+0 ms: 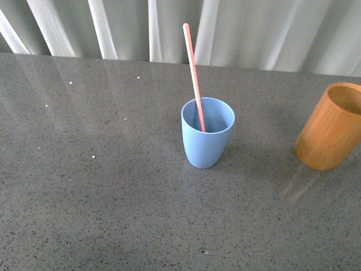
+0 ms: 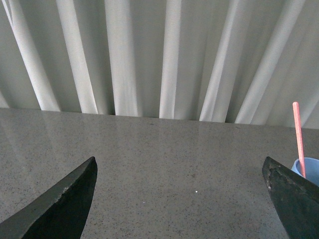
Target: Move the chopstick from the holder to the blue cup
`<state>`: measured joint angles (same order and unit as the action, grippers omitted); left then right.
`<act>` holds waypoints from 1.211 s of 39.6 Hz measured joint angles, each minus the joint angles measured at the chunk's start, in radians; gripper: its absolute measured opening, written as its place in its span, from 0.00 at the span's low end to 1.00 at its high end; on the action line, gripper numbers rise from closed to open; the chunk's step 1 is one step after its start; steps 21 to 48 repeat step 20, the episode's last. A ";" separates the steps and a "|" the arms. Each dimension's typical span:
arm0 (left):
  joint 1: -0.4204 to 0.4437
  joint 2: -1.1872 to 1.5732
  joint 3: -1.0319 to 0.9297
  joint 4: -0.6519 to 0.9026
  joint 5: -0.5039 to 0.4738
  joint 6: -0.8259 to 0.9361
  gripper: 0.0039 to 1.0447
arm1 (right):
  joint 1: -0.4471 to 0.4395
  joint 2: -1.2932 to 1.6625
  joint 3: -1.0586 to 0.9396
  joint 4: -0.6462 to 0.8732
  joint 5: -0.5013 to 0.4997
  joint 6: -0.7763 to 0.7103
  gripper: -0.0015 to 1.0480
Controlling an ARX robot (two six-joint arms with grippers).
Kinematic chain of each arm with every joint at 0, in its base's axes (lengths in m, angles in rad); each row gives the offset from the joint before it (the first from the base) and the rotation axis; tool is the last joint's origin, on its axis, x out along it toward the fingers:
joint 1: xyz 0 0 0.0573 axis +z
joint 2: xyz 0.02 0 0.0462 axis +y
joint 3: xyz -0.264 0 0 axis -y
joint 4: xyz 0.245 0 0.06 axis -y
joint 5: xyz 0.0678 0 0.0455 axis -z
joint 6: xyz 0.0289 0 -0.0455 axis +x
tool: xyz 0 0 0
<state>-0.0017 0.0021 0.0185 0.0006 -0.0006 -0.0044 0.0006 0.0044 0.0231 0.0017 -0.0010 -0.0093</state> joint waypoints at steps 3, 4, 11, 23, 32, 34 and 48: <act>0.000 0.000 0.000 0.000 0.000 0.000 0.94 | 0.000 0.000 0.000 0.000 0.000 0.000 0.90; 0.000 0.000 0.000 0.000 0.000 0.000 0.94 | 0.000 0.000 0.000 0.000 0.000 0.000 0.90; 0.000 0.000 0.000 0.000 0.000 0.000 0.94 | 0.000 0.000 0.000 0.000 0.000 0.000 0.90; 0.000 0.000 0.000 0.000 0.000 0.000 0.94 | 0.000 0.000 0.000 0.000 0.000 0.000 0.90; 0.000 0.000 0.000 0.000 0.000 0.000 0.94 | 0.000 0.000 0.000 0.000 0.000 0.000 0.90; 0.000 0.000 0.000 0.000 0.000 0.000 0.94 | 0.000 0.000 0.000 0.000 0.000 0.000 0.90; 0.000 0.000 0.000 0.000 0.000 0.000 0.94 | 0.000 0.000 0.000 0.000 0.000 0.000 0.90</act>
